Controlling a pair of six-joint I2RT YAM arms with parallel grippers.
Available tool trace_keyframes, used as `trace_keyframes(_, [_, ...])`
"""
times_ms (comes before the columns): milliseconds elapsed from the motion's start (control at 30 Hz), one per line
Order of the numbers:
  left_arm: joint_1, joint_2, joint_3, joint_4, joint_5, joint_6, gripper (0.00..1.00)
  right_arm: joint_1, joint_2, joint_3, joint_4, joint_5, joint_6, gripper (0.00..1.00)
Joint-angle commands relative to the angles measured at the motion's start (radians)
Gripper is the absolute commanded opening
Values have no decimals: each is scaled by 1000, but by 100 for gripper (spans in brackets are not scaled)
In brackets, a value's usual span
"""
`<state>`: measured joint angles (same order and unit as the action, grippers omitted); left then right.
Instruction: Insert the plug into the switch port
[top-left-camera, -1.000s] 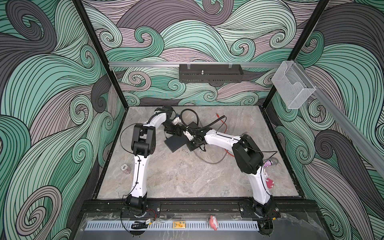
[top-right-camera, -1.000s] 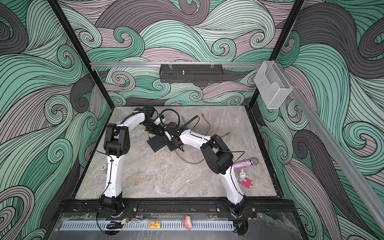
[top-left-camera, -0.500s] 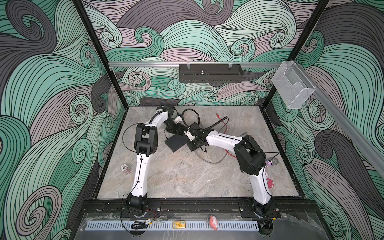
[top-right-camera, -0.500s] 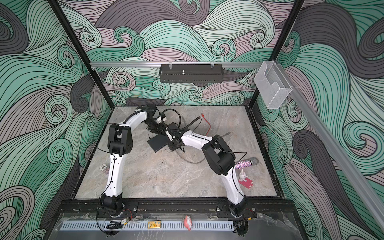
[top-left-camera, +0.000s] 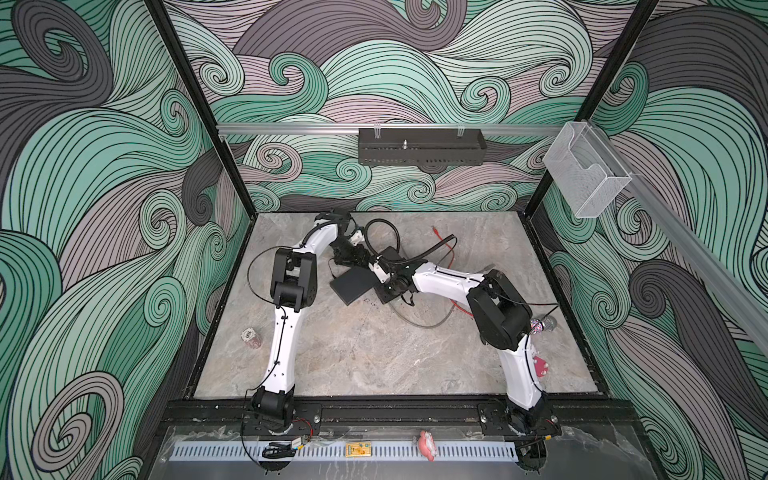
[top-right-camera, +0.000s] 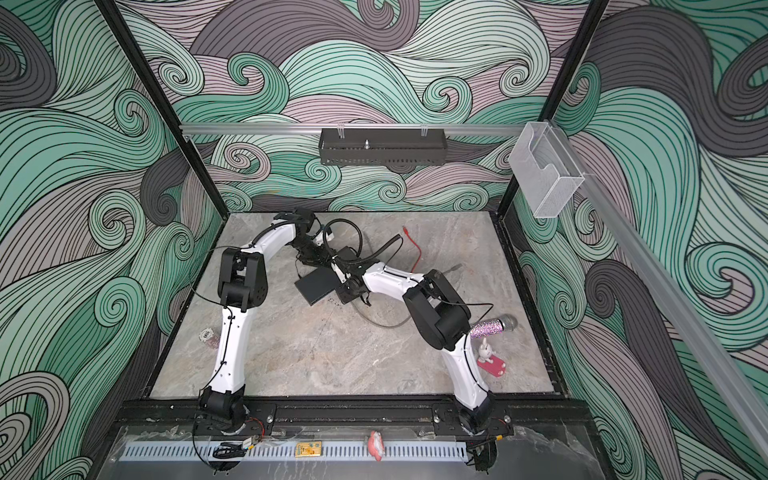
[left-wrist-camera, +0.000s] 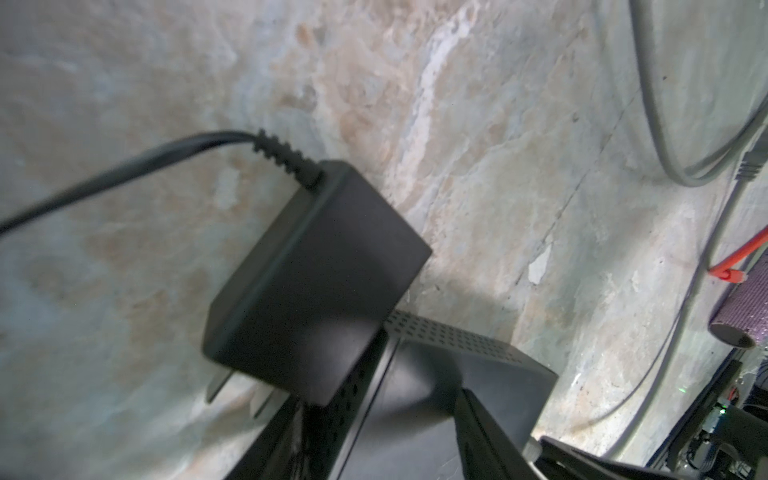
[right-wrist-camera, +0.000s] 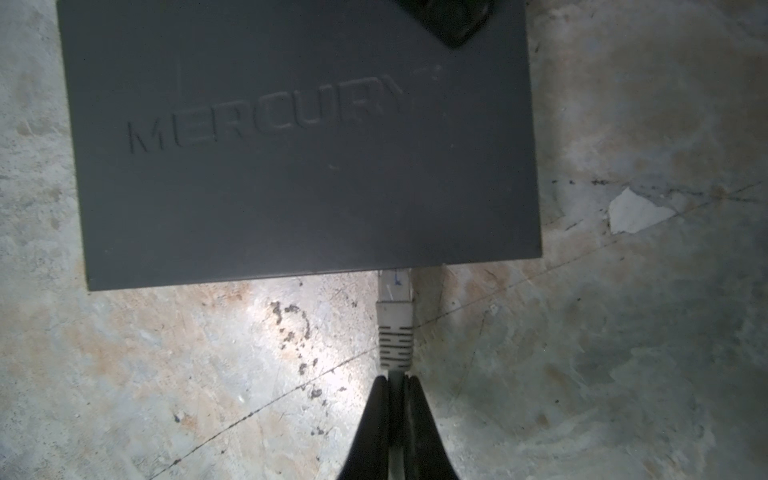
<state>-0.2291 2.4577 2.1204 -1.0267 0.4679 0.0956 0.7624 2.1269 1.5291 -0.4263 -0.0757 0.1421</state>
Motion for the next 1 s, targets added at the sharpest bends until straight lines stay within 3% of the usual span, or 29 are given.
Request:
trace_keyframes(0, [-32, 18, -9, 5, 68, -28, 55, -3, -25, 6, 39, -7, 11, 9])
trace_keyframes(200, [-62, 14, -50, -6, 64, 7, 54, -3, -28, 13, 35, 4, 0, 9])
trace_keyframes(967, [-74, -69, -257, 84, 41, -47, 52, -9, 25, 104, 18, 25, 9, 9])
